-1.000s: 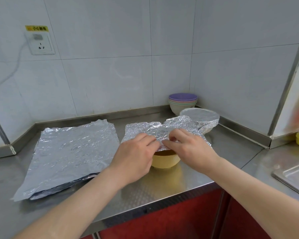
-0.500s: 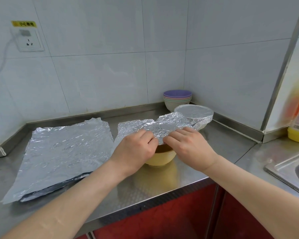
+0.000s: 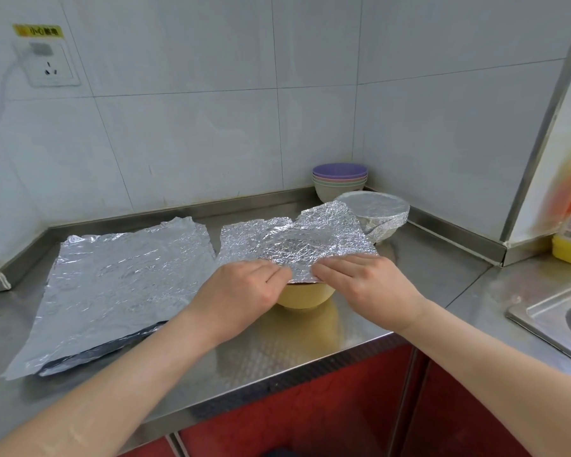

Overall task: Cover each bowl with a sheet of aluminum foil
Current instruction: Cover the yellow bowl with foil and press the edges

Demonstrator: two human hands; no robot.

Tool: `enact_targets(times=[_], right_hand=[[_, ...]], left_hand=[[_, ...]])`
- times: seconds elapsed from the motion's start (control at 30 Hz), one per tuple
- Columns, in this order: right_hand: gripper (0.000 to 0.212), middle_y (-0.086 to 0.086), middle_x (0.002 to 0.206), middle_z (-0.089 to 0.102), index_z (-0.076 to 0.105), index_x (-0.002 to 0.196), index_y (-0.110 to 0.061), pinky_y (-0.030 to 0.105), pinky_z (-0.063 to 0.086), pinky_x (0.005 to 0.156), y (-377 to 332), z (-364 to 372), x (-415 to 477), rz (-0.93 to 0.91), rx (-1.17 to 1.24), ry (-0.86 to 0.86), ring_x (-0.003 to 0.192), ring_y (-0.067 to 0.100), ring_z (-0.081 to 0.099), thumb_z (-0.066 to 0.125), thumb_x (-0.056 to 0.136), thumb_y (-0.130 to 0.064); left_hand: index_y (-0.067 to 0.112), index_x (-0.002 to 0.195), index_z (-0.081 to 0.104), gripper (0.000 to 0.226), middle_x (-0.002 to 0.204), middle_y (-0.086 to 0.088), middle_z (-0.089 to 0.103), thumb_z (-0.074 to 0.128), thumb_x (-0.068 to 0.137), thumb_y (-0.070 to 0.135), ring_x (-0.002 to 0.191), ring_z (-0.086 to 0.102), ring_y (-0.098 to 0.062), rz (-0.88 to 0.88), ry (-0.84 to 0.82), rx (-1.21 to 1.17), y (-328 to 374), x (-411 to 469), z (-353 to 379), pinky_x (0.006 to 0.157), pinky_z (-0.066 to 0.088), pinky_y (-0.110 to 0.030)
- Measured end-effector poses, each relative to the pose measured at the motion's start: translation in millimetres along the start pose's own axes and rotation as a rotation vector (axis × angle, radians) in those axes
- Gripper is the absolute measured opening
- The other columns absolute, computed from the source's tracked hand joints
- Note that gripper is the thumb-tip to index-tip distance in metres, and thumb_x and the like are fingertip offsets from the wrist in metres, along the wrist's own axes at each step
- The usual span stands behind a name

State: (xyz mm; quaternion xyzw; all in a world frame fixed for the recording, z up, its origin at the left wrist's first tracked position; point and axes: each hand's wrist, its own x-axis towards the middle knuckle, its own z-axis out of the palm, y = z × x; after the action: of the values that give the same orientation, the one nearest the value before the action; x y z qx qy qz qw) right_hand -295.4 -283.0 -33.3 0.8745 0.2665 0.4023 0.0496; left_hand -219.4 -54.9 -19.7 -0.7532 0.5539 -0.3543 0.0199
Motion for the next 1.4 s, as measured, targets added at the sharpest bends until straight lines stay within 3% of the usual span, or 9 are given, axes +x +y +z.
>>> enact_targets(times=[0.07,0.2,0.37,0.47,0.7,0.8,1.07,1.4], right_hand=[[0.051,0.005,0.103,0.073,0.072,0.103,-0.006,0.035,0.059,0.069,-0.4,0.1,-1.9,-0.021,0.012,0.001,0.088,0.022,0.072,0.021,0.103,-0.010],[0.035,0.007,0.110,0.072,0.072,0.108,-0.004,0.037,0.059,0.077,-1.9,1.5,-6.7,-0.005,0.056,-0.012,0.098,0.023,0.070,0.042,0.090,-0.006],[0.030,0.006,0.112,0.071,0.071,0.110,-0.004,0.037,0.057,0.085,-3.0,2.8,-12.5,-0.020,0.097,-0.008,0.103,0.022,0.068,0.050,0.090,-0.010],[0.022,0.005,0.111,0.072,0.072,0.108,-0.004,0.037,0.056,0.085,-1.2,6.9,-12.7,-0.033,0.111,0.025,0.103,0.021,0.068,0.063,0.089,-0.010],[0.029,0.001,0.103,0.074,0.074,0.104,-0.009,0.036,0.059,0.073,1.3,6.9,-15.2,0.011,0.173,0.033,0.095,0.018,0.071,0.073,0.077,0.002],[0.030,0.001,0.102,0.074,0.075,0.103,-0.009,0.035,0.059,0.071,-2.5,1.3,-18.2,0.005,0.174,0.046,0.094,0.018,0.071,0.074,0.076,0.004],[0.024,0.003,0.113,0.071,0.072,0.112,-0.008,0.038,0.057,0.084,-15.0,5.4,-31.4,-0.001,0.055,0.156,0.107,0.019,0.067,0.059,0.093,-0.005],[0.020,0.003,0.111,0.072,0.074,0.106,-0.007,0.035,0.055,0.088,-21.3,5.9,-33.8,0.034,-0.033,0.264,0.106,0.018,0.067,0.058,0.094,-0.007]], left_hand=[[0.008,0.094,0.068,0.027,0.083,-0.006,0.071,0.044,0.084,0.007,0.075,0.070,-0.022,0.007,0.018,-0.016,-0.5,-0.8,-1.8,0.057,0.058,-0.035],[0.006,0.098,0.071,0.033,0.090,-0.006,0.074,0.043,0.081,0.005,0.081,0.072,-0.021,0.012,0.049,-0.077,0.3,-4.7,-3.5,0.060,0.060,-0.034],[0.009,0.099,0.073,0.036,0.093,-0.002,0.075,0.043,0.081,0.010,0.083,0.072,-0.019,0.002,0.030,-0.165,-1.4,-9.6,-5.4,0.060,0.060,-0.031],[0.011,0.098,0.074,0.031,0.092,0.001,0.075,0.047,0.084,0.013,0.084,0.072,-0.017,-0.013,0.039,-0.195,-3.7,-11.2,-6.1,0.060,0.059,-0.029],[0.015,0.094,0.075,0.035,0.091,0.007,0.075,0.048,0.078,0.001,0.087,0.071,-0.013,-0.063,0.079,-0.300,-6.4,-10.4,0.1,0.062,0.059,-0.028],[0.014,0.094,0.076,0.033,0.091,0.007,0.075,0.053,0.077,-0.002,0.088,0.071,-0.012,-0.055,0.118,-0.310,-1.7,-14.2,-3.5,0.064,0.059,-0.027],[0.005,0.100,0.075,0.030,0.101,-0.005,0.074,0.045,0.100,0.005,0.094,0.071,-0.017,0.010,0.279,-0.176,10.9,-30.1,-0.6,0.082,0.058,-0.031],[0.003,0.104,0.074,0.017,0.108,-0.008,0.072,0.061,0.092,0.001,0.100,0.069,-0.019,0.054,0.367,-0.119,5.6,-36.9,8.4,0.084,0.058,-0.034]])
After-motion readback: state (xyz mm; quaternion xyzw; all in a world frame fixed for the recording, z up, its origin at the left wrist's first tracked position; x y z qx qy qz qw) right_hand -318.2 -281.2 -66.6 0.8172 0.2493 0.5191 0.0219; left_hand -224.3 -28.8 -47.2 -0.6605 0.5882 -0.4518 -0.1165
